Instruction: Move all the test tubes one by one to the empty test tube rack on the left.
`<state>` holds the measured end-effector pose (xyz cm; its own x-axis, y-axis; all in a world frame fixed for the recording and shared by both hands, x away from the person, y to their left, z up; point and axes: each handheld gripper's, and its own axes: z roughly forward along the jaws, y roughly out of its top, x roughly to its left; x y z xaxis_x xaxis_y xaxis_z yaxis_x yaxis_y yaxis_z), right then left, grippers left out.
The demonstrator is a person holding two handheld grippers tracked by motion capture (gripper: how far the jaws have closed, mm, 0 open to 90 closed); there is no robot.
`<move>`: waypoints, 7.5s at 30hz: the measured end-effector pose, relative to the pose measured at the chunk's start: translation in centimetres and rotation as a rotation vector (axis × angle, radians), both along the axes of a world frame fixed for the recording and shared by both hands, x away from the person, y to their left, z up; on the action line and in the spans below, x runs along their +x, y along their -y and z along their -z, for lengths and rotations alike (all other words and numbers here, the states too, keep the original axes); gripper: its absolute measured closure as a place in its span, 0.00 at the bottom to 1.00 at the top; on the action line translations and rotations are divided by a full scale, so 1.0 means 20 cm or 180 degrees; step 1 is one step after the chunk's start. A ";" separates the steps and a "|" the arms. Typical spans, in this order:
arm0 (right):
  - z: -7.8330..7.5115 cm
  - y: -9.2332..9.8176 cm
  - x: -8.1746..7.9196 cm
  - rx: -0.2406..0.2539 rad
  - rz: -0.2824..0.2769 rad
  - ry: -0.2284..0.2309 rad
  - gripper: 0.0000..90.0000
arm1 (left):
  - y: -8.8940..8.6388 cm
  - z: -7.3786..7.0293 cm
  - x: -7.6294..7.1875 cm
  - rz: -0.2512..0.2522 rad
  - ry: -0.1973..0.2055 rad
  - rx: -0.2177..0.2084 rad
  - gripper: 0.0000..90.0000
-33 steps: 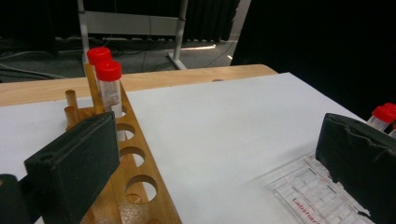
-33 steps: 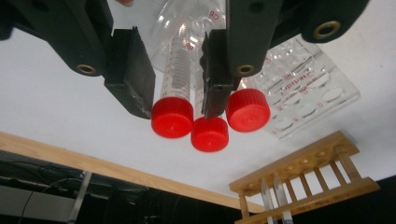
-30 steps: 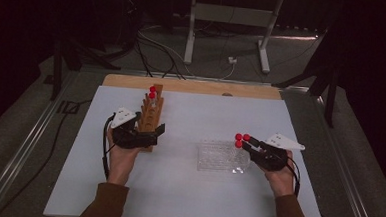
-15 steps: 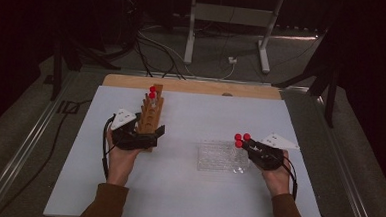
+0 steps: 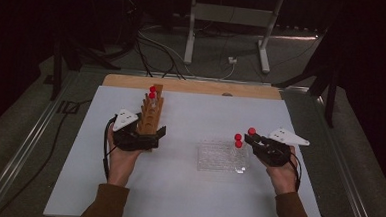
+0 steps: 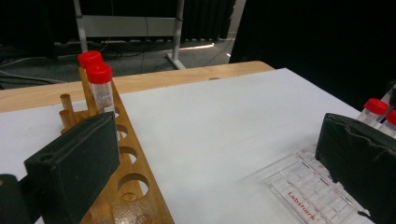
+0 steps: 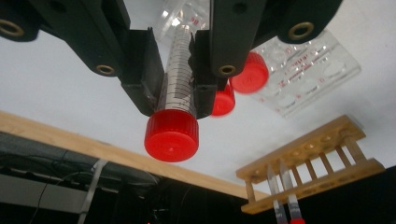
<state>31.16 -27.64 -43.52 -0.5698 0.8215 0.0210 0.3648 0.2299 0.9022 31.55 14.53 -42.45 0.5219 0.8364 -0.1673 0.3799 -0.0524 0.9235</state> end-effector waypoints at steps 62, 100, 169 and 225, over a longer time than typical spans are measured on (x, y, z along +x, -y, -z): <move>-0.19 -0.41 -0.08 0.0128 -0.0795 -0.0199 0.83 | 0.71 0.07 -0.13 0.1028 0.0250 0.0399 0.54; -0.19 -0.17 -0.10 0.0292 -0.0321 0.0059 0.08 | 0.51 0.04 -0.03 0.0804 0.0229 0.0189 0.85; -0.10 -0.02 -0.12 0.0346 -0.0115 0.0020 0.00 | -0.05 0.13 0.42 -0.0433 -0.0051 0.0442 0.84; -0.09 -0.02 -0.12 0.0391 -0.0122 0.0019 0.00 | 0.00 0.20 0.45 -0.0527 -0.0330 0.0582 0.81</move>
